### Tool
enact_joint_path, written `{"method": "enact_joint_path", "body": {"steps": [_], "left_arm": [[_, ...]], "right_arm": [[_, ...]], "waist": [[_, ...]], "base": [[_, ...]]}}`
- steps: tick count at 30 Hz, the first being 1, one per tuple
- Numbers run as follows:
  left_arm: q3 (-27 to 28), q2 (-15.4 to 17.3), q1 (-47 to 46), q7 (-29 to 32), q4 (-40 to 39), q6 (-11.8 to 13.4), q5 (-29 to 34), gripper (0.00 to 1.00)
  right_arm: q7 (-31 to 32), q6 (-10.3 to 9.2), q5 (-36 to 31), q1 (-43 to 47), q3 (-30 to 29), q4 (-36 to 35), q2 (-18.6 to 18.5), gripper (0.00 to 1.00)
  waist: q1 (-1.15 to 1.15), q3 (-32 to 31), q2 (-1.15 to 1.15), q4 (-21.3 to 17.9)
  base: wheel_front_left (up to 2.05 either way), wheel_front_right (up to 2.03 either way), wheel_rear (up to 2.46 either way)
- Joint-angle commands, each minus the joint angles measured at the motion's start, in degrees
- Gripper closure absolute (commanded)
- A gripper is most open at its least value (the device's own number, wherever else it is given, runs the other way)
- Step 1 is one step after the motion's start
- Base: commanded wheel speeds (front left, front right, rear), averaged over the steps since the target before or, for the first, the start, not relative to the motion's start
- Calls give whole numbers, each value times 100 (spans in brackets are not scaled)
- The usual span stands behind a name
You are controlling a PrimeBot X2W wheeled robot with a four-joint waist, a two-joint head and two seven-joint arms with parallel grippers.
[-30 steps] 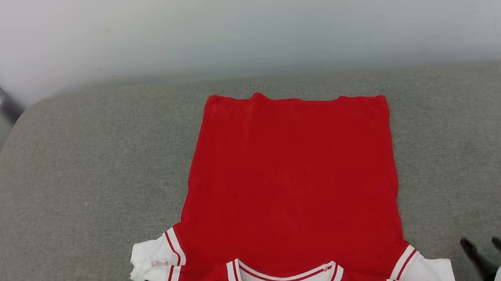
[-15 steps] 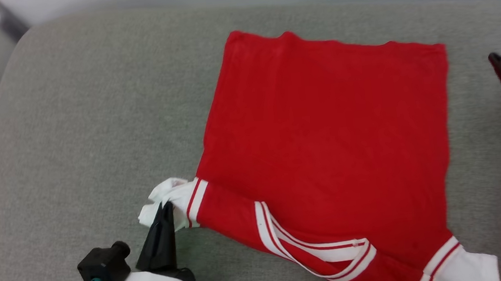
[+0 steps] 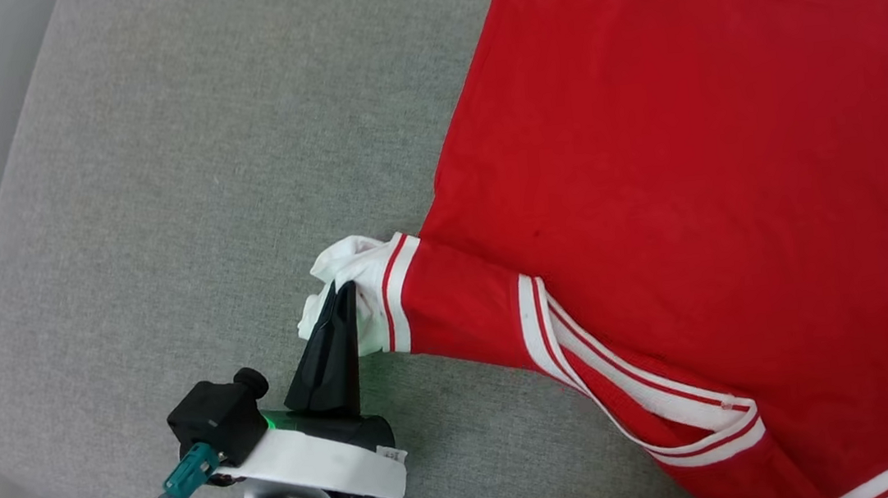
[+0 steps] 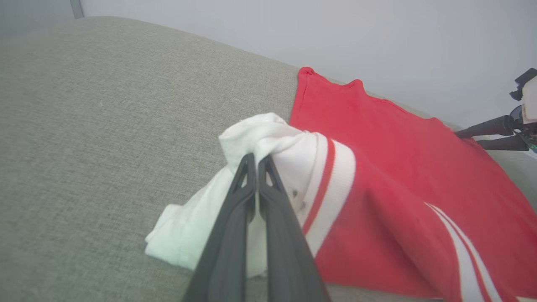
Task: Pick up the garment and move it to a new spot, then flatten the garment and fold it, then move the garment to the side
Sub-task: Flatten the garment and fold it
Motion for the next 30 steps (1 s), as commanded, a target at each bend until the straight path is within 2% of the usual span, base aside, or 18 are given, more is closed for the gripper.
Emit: {"method": "enact_joint_path", "body": {"steps": [1, 7, 8, 9, 10, 12, 20, 27, 30], "left_arm": [[1, -49, -84, -36, 20, -33, 22, 100], [29, -138, -135, -73, 149, -104, 62, 100], [36, -144, -145, -79, 167, -120, 61, 100], [42, -145, -153, -82, 187, -128, 69, 100], [49, -149, -152, -84, 203, -133, 79, 100], [52, -162, -156, -91, 233, -150, 93, 100], [79, -189, -70, -101, 428, -183, 91, 100], [195, -39, 218, -50, 566, -70, 22, 100], [280, 49, 375, 14, 538, 53, 10, 100]], "right_arm": [[134, -4, -82, 16, -45, 121, 46, 0], [655, -4, -287, 406, -296, 443, 313, 0], [757, -4, -319, 436, -303, 463, 352, 55], [789, -4, -327, 445, -288, 432, 390, 85], [802, -4, -317, 440, -271, 384, 412, 100], [813, -4, -295, 429, -216, 294, 437, 100], [427, -4, -154, 359, 169, -104, 66, 100], [130, -4, 204, 577, 886, -503, -364, 100], [82, -4, 460, 839, 1135, -743, -581, 100]], "waist": [[-2, 207, 0, 169], [-2, 259, 0, 168], [-2, 253, 0, 162], [-2, 250, 0, 155], [-2, 248, 0, 147], [-2, 230, 0, 138], [-2, -112, 0, 103], [-2, -809, 0, -148], [-2, -1132, 0, -331]], "base": [[0, 0, 0], [0, 0, 0], [0, 0, 0], [0, 0, 0], [0, 0, 0], [0, 0, 0], [0, 0, 0], [0, 0, 0], [0, 0, 0]]}}
